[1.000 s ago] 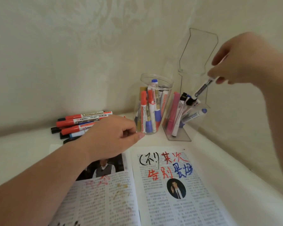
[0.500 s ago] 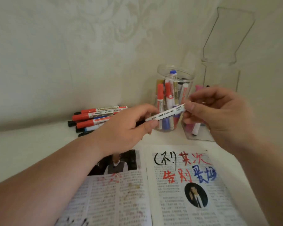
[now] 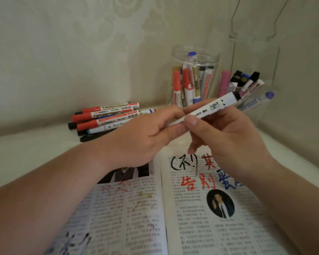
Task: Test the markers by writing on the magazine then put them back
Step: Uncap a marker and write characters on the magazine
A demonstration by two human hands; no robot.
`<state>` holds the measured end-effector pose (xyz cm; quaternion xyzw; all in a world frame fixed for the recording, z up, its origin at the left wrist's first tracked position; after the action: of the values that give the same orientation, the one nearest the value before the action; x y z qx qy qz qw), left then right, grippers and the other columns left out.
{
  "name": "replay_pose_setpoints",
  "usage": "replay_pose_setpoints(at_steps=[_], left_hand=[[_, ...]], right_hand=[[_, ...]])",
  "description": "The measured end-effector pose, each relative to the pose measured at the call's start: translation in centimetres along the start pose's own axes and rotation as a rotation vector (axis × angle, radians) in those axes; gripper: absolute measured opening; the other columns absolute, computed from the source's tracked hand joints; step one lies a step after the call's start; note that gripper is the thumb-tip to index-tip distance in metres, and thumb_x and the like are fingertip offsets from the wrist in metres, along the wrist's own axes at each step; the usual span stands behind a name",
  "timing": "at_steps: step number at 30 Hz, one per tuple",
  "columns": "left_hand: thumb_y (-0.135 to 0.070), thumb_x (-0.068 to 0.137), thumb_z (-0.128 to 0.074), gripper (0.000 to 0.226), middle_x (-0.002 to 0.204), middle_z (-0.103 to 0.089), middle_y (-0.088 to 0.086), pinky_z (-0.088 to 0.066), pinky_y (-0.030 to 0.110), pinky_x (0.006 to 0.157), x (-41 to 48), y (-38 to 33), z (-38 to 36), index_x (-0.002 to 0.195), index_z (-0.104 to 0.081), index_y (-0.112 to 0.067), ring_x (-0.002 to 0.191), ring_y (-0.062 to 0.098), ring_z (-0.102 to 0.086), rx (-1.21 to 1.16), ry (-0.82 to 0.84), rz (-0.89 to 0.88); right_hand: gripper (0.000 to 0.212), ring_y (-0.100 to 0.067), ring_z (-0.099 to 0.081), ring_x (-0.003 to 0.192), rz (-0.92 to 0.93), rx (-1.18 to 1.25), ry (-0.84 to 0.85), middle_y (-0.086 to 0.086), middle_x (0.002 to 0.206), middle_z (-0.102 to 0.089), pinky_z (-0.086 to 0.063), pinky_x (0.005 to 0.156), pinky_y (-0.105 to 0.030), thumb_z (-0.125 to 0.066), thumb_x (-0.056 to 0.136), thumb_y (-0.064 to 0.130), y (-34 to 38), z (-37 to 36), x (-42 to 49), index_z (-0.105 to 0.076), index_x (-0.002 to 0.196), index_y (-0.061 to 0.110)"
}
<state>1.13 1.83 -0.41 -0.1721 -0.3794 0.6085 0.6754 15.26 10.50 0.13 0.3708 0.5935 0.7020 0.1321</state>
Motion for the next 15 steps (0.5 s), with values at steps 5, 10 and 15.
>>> replay_pose_setpoints(at_steps=[5,10,15], left_hand=[[-0.047,0.101,-0.041,0.028,0.080,-0.052,0.009,-0.038,0.026,0.063,-0.7,0.9,-0.1,0.119,-0.054,-0.029,0.066,0.013,-0.042,-0.218,0.107,0.081],[-0.008,0.082,-0.043,0.038,0.091,-0.060,-0.008,-0.046,0.039,0.071,-0.6,1.5,0.1,0.113,-0.048,-0.030,0.083,0.019,-0.057,-0.046,0.085,0.105],[-0.005,0.099,-0.057,0.045,0.101,-0.069,-0.013,-0.054,0.031,0.089,-0.4,1.1,-0.5,0.133,-0.043,-0.032,0.099,0.007,-0.067,0.028,0.111,0.072]], right_hand=[[0.019,-0.032,-0.051,0.047,0.053,-0.154,-0.178,-0.011,0.058,-0.060,-0.048,0.044,-0.034,-0.074,0.088,0.022,1.5,2.9,0.6,-0.061,0.082,0.010],[0.008,-0.029,-0.047,0.042,-0.200,-0.196,0.186,-0.019,0.053,-0.053,-0.043,0.039,-0.028,-0.066,0.072,0.008,2.7,3.1,0.5,-0.067,0.065,0.013],[0.019,-0.034,-0.065,0.055,-0.410,-0.059,0.418,-0.028,0.071,-0.068,-0.056,0.047,-0.032,-0.082,0.065,0.007,1.4,2.3,-2.3,-0.078,0.083,0.005]])
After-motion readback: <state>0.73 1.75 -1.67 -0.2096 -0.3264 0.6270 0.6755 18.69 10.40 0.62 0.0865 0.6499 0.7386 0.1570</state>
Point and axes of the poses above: each hand's wrist, its own x-axis towards the middle knuckle, its own z-axis out of the back of the hand, y = z × x, the point moved 3 cm from there along x, towards the middle knuckle
